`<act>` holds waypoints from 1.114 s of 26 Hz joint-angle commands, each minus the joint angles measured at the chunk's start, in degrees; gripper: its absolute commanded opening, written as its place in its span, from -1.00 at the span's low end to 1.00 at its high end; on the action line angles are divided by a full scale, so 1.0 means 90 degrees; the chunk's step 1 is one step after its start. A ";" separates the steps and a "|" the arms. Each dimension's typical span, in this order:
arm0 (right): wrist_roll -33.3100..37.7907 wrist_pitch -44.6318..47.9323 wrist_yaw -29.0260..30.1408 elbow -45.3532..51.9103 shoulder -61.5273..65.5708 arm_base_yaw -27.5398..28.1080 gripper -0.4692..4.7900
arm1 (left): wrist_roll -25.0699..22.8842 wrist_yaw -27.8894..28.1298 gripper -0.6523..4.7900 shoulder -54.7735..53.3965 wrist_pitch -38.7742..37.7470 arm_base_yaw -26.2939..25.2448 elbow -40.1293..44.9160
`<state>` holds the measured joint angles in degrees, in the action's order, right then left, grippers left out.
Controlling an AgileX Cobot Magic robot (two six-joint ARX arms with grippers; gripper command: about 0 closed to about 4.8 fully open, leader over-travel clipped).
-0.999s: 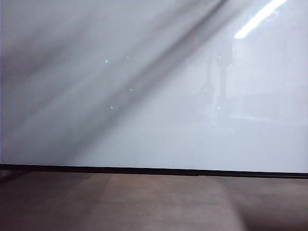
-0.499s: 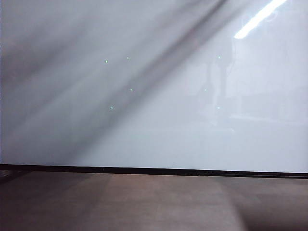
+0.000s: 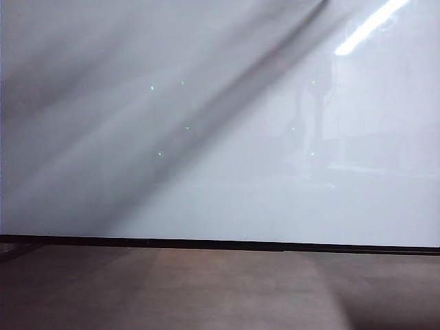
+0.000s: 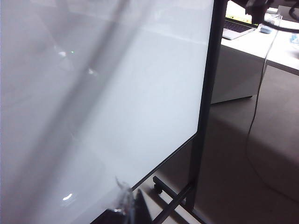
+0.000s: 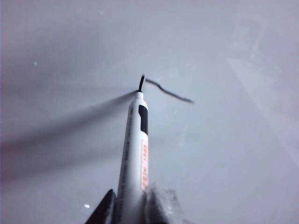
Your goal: Reach to the right to find the marker pen, pick it up, and write the number 0 on the whiteboard.
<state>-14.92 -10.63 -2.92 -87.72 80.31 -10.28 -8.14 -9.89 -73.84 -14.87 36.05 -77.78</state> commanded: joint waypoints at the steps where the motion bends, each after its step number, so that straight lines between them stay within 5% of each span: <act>1: -0.0015 -0.0253 -0.0138 -0.0017 0.0066 0.0019 -0.83 | -0.0032 -0.0019 -0.78 0.0029 0.0024 -0.0005 -0.0012; 29: -0.0012 -0.0886 -0.0138 -0.0015 0.0211 0.0019 -0.83 | -0.0034 -0.0019 -0.78 0.0029 -0.0100 -0.0005 -0.0012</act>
<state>-14.96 -19.05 -3.51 -87.70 82.21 -10.22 -8.16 -9.89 -73.84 -16.19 36.05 -77.78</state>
